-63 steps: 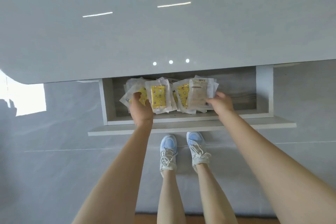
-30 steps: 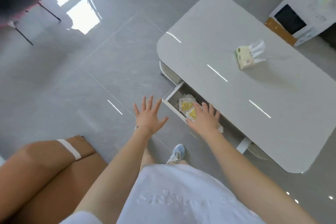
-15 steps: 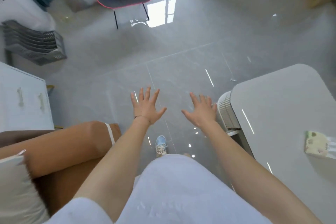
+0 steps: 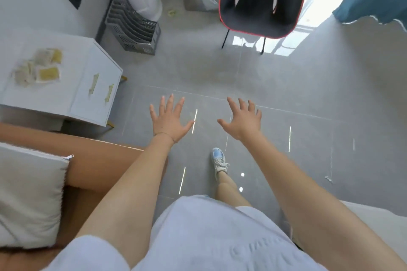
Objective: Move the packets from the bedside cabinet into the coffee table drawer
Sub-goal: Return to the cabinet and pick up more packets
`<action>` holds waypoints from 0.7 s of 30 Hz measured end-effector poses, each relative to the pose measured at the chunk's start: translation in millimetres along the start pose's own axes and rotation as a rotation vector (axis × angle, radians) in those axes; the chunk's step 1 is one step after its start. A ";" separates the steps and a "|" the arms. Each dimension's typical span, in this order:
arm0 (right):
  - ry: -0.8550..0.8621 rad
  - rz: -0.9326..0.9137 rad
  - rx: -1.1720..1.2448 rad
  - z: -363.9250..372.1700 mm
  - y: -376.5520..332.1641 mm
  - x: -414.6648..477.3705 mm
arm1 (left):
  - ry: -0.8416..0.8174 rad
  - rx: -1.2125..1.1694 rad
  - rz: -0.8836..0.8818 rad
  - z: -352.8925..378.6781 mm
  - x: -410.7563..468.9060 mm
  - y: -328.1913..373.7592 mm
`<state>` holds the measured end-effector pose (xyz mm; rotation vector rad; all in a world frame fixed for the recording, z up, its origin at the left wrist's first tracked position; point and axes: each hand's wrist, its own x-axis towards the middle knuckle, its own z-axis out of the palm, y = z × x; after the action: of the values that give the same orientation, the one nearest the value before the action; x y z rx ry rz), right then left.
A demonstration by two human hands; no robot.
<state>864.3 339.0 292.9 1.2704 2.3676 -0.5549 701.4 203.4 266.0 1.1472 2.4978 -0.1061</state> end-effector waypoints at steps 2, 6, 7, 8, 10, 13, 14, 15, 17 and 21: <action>-0.030 -0.051 -0.046 -14.2 -13.3 30.1 | 0.004 -0.066 -0.075 -5.5 18.8 -5.6; -0.085 -0.161 -0.152 -37.5 -46.6 82.6 | 0.005 -0.192 -0.206 -17.1 49.6 -24.1; -0.095 -0.185 -0.176 -42.7 -57.2 95.6 | 0.004 -0.225 -0.253 -19.2 55.1 -32.0; -0.102 -0.201 -0.188 -47.5 -68.4 107.4 | 0.002 -0.251 -0.299 -20.0 60.0 -40.6; -0.118 -0.222 -0.184 -56.6 -92.3 130.1 | -0.017 -0.277 -0.376 -21.3 68.3 -61.2; -0.136 -0.285 -0.223 -67.2 -135.0 164.0 | -0.015 -0.286 -0.433 -25.6 82.5 -96.6; -0.141 -0.310 -0.244 -68.8 -151.6 174.9 | -0.007 -0.298 -0.455 -28.3 88.2 -110.3; -0.143 -0.336 -0.274 -68.4 -169.0 184.3 | -0.003 -0.311 -0.483 -30.3 93.0 -125.4; -0.155 -0.397 -0.346 -66.6 -210.7 206.2 | -0.006 -0.344 -0.559 -33.2 106.7 -159.8; -0.149 -0.499 -0.411 -61.9 -286.7 234.6 | -0.002 -0.367 -0.643 -39.4 134.1 -221.2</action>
<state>492.5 386.6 269.0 0.4465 2.4966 -0.2619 445.4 161.5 231.5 0.1820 2.6377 0.1723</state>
